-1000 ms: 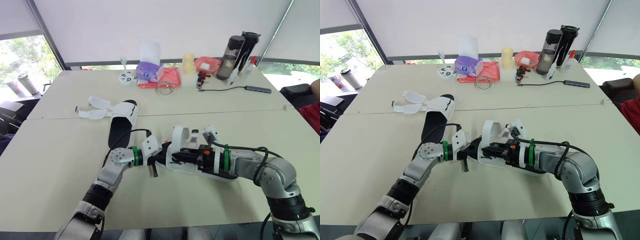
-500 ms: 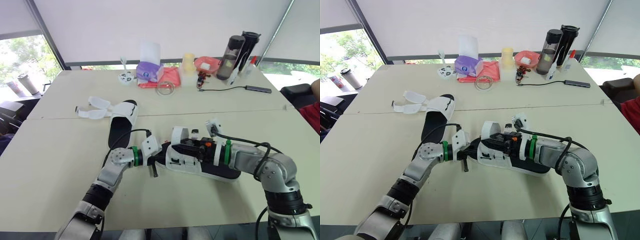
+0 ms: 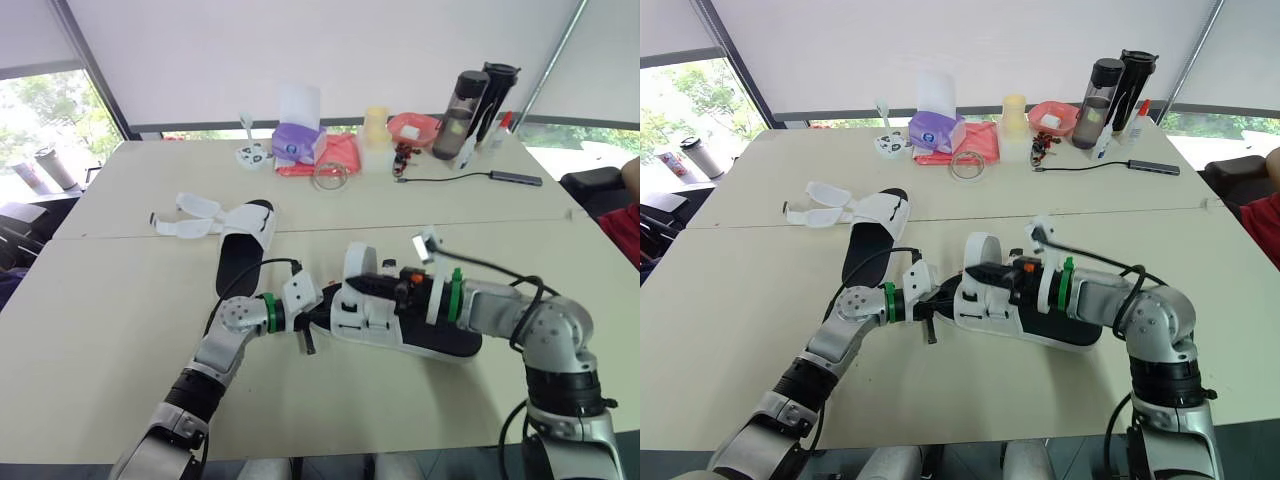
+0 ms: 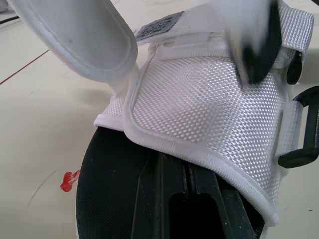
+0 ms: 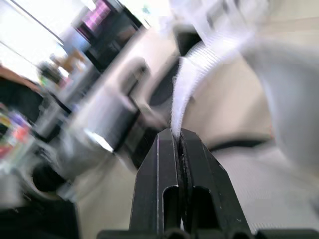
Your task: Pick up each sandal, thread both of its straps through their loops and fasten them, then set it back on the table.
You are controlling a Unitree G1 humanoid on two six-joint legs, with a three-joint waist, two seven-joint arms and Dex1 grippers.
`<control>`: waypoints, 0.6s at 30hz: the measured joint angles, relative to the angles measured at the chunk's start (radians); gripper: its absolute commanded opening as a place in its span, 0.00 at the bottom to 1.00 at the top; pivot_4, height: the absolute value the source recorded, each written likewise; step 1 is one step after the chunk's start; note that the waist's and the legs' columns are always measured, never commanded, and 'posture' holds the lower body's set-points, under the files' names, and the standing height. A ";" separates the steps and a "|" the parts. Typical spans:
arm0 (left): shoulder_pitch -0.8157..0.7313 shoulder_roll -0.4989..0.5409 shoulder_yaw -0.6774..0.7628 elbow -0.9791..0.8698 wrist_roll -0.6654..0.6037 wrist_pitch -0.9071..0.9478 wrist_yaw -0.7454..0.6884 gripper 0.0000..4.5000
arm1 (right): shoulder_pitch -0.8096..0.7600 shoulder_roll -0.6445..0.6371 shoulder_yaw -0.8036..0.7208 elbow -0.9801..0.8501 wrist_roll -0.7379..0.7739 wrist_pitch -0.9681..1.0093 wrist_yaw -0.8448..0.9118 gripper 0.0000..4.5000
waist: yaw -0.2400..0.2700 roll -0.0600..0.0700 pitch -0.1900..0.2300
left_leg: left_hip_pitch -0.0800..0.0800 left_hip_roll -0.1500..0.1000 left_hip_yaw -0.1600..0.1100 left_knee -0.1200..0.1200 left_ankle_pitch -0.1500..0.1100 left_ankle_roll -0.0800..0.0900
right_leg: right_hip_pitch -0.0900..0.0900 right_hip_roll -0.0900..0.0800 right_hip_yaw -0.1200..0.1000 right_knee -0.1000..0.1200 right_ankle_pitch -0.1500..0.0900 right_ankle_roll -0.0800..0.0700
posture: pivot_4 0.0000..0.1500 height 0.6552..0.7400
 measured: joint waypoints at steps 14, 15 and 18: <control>0.007 0.001 0.001 -0.008 0.000 0.000 0.006 0.00 | 0.065 -0.055 0.046 -0.005 0.004 0.012 -0.030 0.01 | -0.002 0.000 0.000 | 0.000 0.000 0.001 0.000 0.000 0.000 | -0.001 0.000 0.000 0.000 -0.001 0.001 | 1.00 1.00; 0.007 0.002 0.001 -0.009 0.000 0.000 0.006 0.00 | 0.067 -0.056 0.051 -0.004 -0.006 0.003 -0.025 0.01 | -0.002 0.000 0.000 | 0.000 0.000 0.001 0.000 0.000 0.000 | -0.001 0.000 0.000 0.000 -0.001 0.001 | 1.00 1.00; 0.008 0.002 0.001 -0.010 0.000 0.000 0.007 0.00 | 0.069 -0.055 0.071 -0.004 -0.033 -0.021 -0.013 0.01 | -0.002 0.000 0.000 | 0.000 0.000 0.001 0.000 0.000 0.000 | -0.001 0.000 0.000 0.000 -0.001 0.001 | 1.00 1.00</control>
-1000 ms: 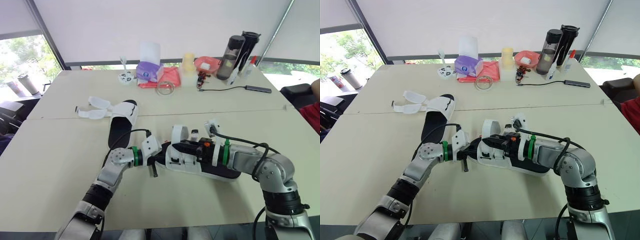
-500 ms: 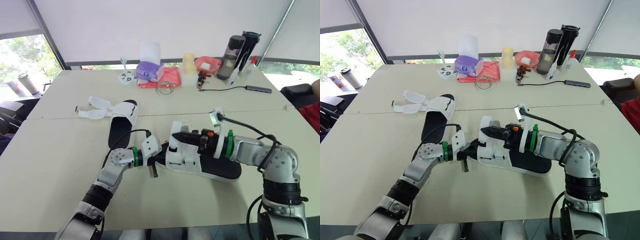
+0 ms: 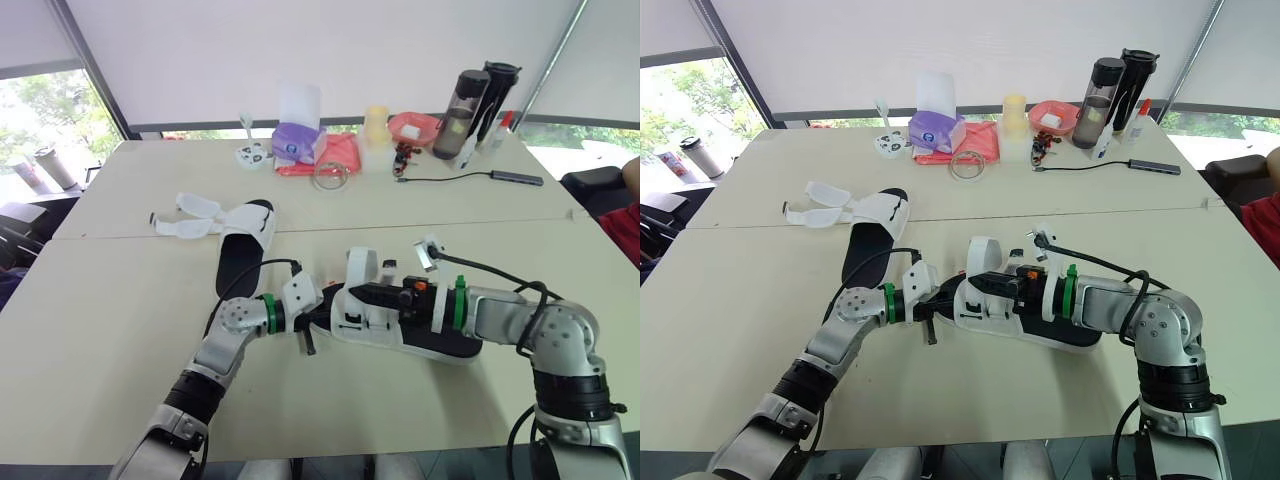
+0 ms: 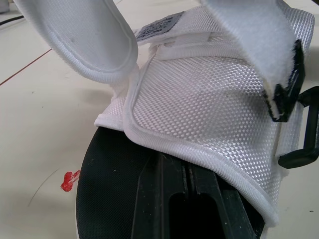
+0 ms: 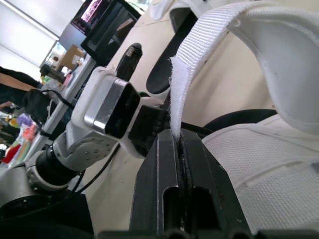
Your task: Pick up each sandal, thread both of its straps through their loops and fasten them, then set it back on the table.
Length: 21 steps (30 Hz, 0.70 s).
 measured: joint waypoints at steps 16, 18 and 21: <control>0.003 0.010 -0.009 -0.003 0.023 -0.034 0.002 0.00 | 0.049 0.015 0.013 -0.042 0.021 0.001 0.002 0.01 | -0.001 0.000 0.000 | 0.000 0.000 0.000 0.000 0.000 0.000 | 0.000 0.000 0.000 0.000 0.000 0.000 | 1.00 1.00; 0.003 0.010 -0.010 -0.003 0.024 -0.038 0.002 0.00 | 0.052 0.016 0.014 -0.045 0.027 0.001 -0.005 0.01 | -0.001 0.000 0.000 | 0.000 0.000 0.000 0.000 0.000 0.000 | 0.000 0.000 0.000 0.000 0.000 0.000 | 1.00 1.00; 0.003 0.010 -0.011 -0.002 0.024 -0.040 0.003 0.00 | 0.054 -0.002 0.027 -0.054 0.009 -0.008 -0.001 0.01 | -0.001 0.000 0.000 | 0.000 0.000 0.000 0.000 0.000 0.000 | 0.000 0.000 0.000 0.000 0.000 0.000 | 1.00 1.00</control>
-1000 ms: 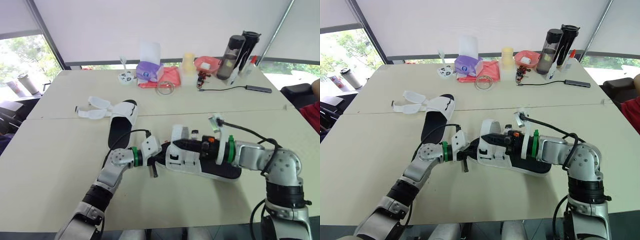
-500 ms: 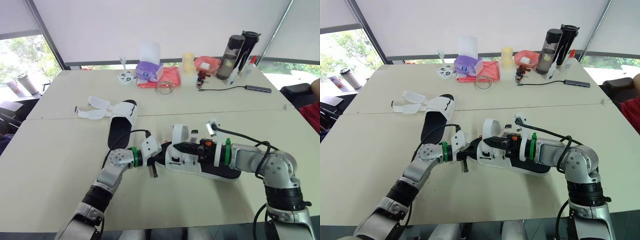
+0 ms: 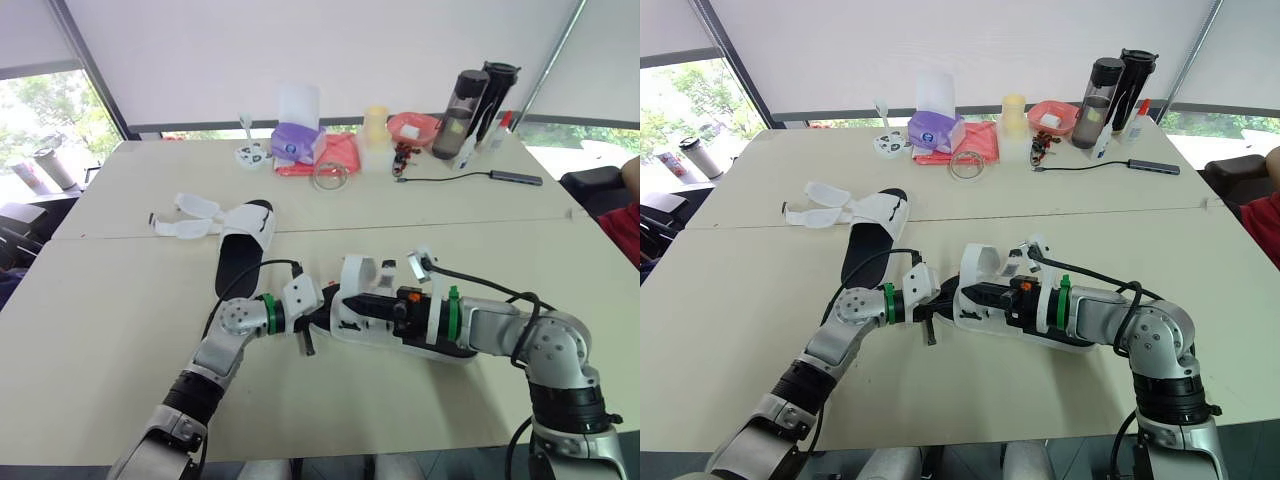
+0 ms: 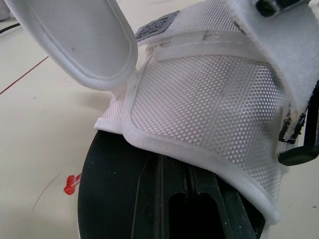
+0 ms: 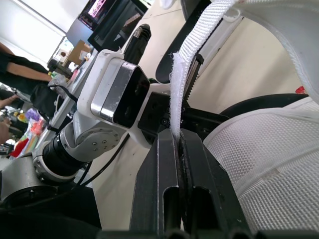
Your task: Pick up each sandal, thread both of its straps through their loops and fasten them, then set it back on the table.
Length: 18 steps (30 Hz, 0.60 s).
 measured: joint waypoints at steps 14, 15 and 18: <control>0.001 0.000 -0.002 0.000 0.000 -0.001 0.002 0.00 | -0.001 -0.125 0.147 -0.054 -0.252 -0.194 0.146 0.01 | 0.001 0.000 0.000 | 0.000 0.000 0.000 0.000 0.000 0.000 | 0.000 0.000 0.000 -0.001 0.000 0.000 | 1.00 1.00; 0.001 0.000 -0.002 -0.001 0.000 -0.001 0.002 0.00 | -0.001 -0.124 0.146 -0.055 -0.255 -0.194 0.152 0.01 | 0.001 0.000 0.000 | 0.000 0.000 0.000 0.000 0.000 0.000 | 0.000 0.000 0.000 -0.001 0.000 0.000 | 1.00 1.00; 0.003 0.000 -0.002 -0.002 0.000 -0.001 0.003 0.00 | -0.001 -0.099 0.115 -0.050 -0.213 -0.159 0.142 0.01 | 0.001 0.000 0.000 | 0.000 0.000 0.000 0.000 0.000 0.000 | 0.000 0.000 0.000 -0.001 0.000 0.000 | 1.00 1.00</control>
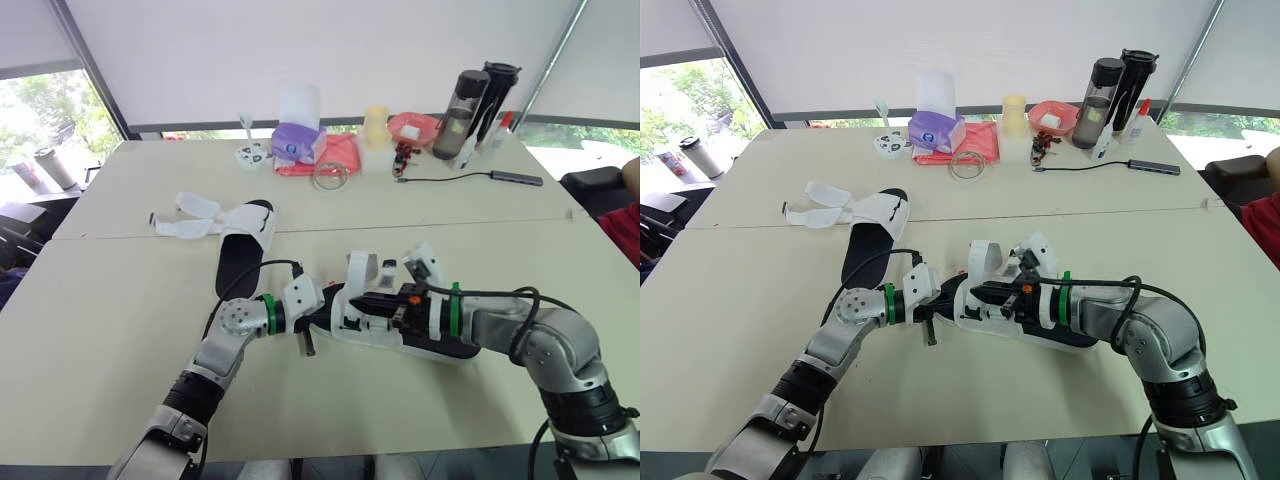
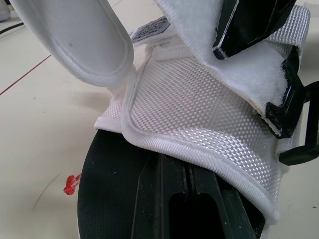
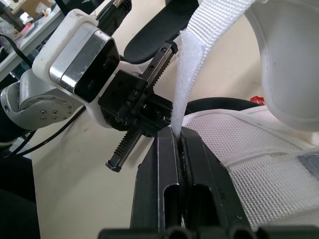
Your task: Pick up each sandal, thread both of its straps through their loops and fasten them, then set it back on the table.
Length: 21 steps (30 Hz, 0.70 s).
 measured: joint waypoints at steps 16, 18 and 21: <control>0.052 0.022 0.000 -0.081 0.000 0.028 0.017 0.00 | -0.011 0.078 -0.129 0.012 0.213 0.145 -0.137 0.01 | -0.002 0.000 0.000 | 0.000 0.000 0.000 -0.008 0.000 0.001 | -0.004 0.000 0.000 0.000 0.002 0.001 | 1.00 1.00; 0.056 0.023 0.000 -0.087 0.000 0.032 0.020 0.00 | -0.001 0.078 -0.127 0.004 0.213 0.145 -0.140 0.01 | -0.002 0.000 0.000 | 0.000 0.000 0.000 -0.008 0.000 0.001 | -0.004 0.000 0.000 0.000 0.002 0.001 | 1.00 1.00; 0.061 0.029 0.000 -0.102 0.000 0.044 0.021 0.00 | 0.011 0.077 -0.121 -0.004 0.211 0.144 -0.140 0.01 | -0.004 0.000 0.000 | 0.000 0.000 0.000 -0.008 0.000 0.001 | -0.004 0.000 0.000 0.000 0.002 0.001 | 1.00 1.00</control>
